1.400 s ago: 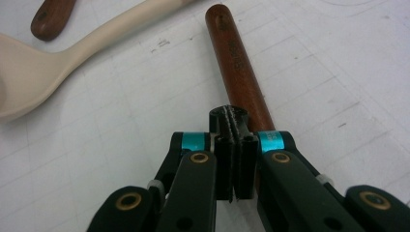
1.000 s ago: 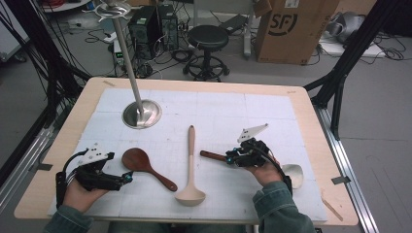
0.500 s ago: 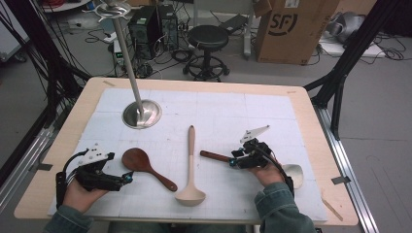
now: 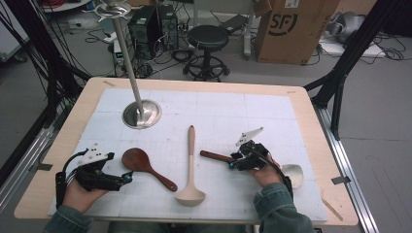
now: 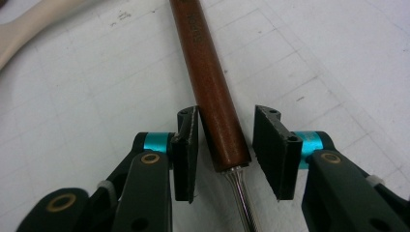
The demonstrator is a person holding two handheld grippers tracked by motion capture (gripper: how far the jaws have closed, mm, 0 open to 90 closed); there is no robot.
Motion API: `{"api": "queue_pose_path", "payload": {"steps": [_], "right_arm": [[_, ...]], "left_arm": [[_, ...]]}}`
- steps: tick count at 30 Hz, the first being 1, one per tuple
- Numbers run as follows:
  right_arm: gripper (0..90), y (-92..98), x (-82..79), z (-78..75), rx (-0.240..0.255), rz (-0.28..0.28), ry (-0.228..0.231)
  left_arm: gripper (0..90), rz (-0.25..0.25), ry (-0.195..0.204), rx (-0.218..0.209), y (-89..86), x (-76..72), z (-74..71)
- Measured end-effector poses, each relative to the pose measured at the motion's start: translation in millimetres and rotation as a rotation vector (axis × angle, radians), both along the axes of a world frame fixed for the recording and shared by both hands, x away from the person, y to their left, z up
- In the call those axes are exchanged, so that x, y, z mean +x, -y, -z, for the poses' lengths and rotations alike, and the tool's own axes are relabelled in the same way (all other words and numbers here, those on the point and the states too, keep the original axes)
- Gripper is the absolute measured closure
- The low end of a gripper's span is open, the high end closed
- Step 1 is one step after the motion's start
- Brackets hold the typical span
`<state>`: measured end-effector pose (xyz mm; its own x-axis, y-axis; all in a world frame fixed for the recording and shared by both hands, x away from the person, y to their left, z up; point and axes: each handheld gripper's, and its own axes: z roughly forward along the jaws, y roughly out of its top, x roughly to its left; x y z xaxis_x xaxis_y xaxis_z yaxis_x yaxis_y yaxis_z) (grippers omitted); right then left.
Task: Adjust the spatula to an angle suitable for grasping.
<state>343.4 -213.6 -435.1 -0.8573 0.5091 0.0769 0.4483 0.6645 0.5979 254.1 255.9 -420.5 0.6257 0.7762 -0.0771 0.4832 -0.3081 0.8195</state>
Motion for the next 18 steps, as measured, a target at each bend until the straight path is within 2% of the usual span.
{"api": "queue_pose_path", "payload": {"steps": [3, 10, 18], "right_arm": [[65.8, -1.2, -1.1, -0.4, -0.013, 0.001, 0.012], [67.1, -3.3, -3.2, -2.0, -0.041, -0.009, 0.025], [72.7, -3.3, -3.0, -2.6, -0.021, -0.020, 0.006]], "left_arm": [[1.7, 0.001, 0.001, 0.004, 0.0, 0.1, -0.1], [1.7, -0.003, 0.002, 0.001, -0.5, 0.3, -0.1], [1.7, -0.003, 0.002, 0.001, -0.2, 0.2, -0.5]]}}
